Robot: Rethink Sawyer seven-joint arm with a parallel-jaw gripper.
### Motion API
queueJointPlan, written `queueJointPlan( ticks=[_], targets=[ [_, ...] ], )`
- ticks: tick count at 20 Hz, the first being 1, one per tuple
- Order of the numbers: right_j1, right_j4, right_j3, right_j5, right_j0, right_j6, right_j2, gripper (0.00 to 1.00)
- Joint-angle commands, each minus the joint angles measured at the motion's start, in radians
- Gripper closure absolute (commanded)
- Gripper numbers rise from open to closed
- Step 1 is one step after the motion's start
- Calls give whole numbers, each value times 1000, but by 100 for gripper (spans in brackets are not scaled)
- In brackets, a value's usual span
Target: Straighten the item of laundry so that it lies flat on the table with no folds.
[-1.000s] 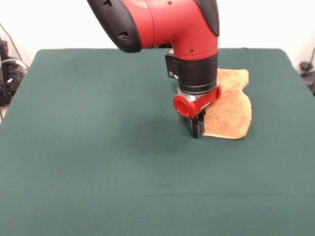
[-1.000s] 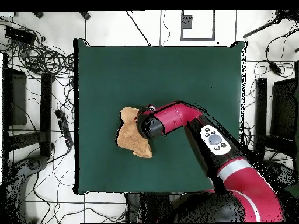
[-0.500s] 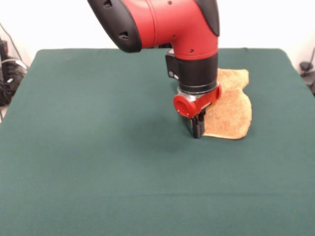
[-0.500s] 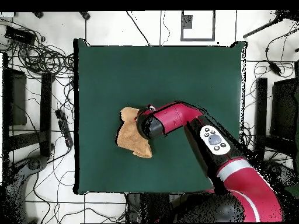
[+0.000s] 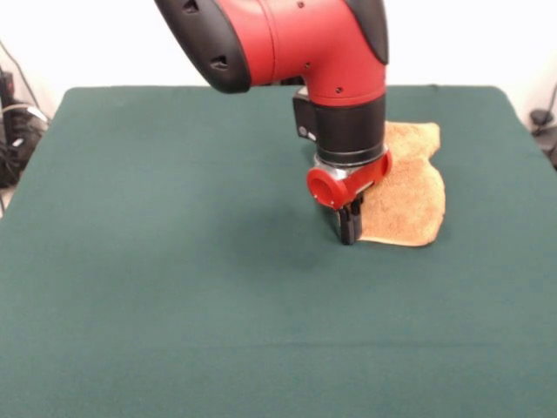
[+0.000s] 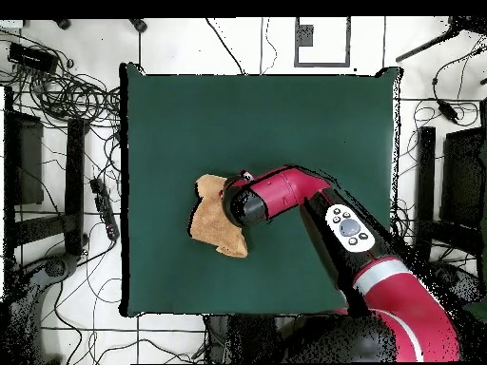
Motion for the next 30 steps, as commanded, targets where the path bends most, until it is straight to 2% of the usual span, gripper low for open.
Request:
queueJointPlan(
  ticks=[1,30],
  targets=[
    [219,-136,-86,-78,43,-26,-76,100],
    [221,-135,-93,-83,58,-18,-91,100]
  ],
)
